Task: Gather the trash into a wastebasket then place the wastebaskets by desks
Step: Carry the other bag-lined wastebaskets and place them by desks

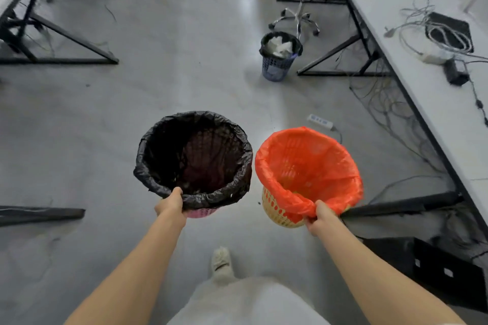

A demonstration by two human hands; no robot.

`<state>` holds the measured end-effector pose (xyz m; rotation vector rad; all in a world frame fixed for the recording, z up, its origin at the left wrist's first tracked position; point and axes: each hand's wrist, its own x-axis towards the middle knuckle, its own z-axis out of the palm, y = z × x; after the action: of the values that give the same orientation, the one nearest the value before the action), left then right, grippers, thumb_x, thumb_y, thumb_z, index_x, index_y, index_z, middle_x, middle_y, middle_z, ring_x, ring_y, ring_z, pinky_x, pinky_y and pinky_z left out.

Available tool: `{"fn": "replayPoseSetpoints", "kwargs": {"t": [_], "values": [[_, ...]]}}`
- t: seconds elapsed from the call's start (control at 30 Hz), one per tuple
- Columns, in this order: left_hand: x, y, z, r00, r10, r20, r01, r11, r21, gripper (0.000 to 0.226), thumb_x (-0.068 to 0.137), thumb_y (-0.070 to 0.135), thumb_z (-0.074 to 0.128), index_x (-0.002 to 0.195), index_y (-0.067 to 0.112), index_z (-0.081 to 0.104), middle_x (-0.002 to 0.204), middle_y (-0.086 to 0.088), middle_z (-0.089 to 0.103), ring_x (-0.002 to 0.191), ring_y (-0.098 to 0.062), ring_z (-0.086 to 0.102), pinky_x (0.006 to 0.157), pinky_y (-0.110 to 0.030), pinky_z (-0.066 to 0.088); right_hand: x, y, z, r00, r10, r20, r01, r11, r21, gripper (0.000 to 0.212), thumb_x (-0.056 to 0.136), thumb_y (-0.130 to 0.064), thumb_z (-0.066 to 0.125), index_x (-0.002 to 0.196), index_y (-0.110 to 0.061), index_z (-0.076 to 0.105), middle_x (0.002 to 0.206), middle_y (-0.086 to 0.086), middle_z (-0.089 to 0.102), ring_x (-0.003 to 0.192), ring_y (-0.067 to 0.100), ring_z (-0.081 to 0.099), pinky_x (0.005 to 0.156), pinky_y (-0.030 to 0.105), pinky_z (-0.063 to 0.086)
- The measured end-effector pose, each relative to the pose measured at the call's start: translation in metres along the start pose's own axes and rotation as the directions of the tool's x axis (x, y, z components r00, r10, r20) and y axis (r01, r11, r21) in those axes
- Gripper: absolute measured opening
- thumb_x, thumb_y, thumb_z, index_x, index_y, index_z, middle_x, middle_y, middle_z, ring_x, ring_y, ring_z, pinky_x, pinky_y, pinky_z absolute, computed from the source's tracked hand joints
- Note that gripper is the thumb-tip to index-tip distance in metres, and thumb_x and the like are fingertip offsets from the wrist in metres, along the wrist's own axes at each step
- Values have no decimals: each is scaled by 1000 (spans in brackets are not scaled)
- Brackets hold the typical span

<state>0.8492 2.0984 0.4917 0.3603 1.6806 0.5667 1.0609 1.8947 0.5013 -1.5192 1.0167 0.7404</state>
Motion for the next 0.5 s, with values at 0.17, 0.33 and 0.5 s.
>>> {"fn": "replayPoseSetpoints", "kwargs": {"t": [0.17, 0.33, 0.5], "values": [[43, 103, 94, 999, 36, 27, -37, 998, 42, 38, 84, 3, 57, 120, -5, 50, 125, -22, 58, 109, -37, 61, 88, -46, 53, -2, -70, 115, 998, -40, 51, 40, 999, -3, 45, 89, -10, 51, 134, -11, 44, 133, 13, 54, 110, 27, 59, 68, 34, 51], [94, 192, 197, 997, 50, 57, -51, 998, 22, 38, 84, 3, 57, 120, -6, 50, 125, -23, 58, 108, -38, 61, 82, -44, 53, 18, -147, 242, 996, -36, 77, 37, 999, -7, 46, 89, -12, 53, 134, -12, 44, 133, 13, 52, 118, 30, 56, 74, 34, 51], [138, 288, 305, 998, 54, 29, -54, 999, -2, 36, 86, 2, 55, 121, -2, 47, 127, -22, 55, 102, -34, 60, 82, -43, 52, 44, -232, 376, 994, -31, 106, 38, 997, -65, 48, 90, -14, 52, 137, -10, 41, 135, 15, 50, 119, 32, 55, 76, 35, 51]]}}
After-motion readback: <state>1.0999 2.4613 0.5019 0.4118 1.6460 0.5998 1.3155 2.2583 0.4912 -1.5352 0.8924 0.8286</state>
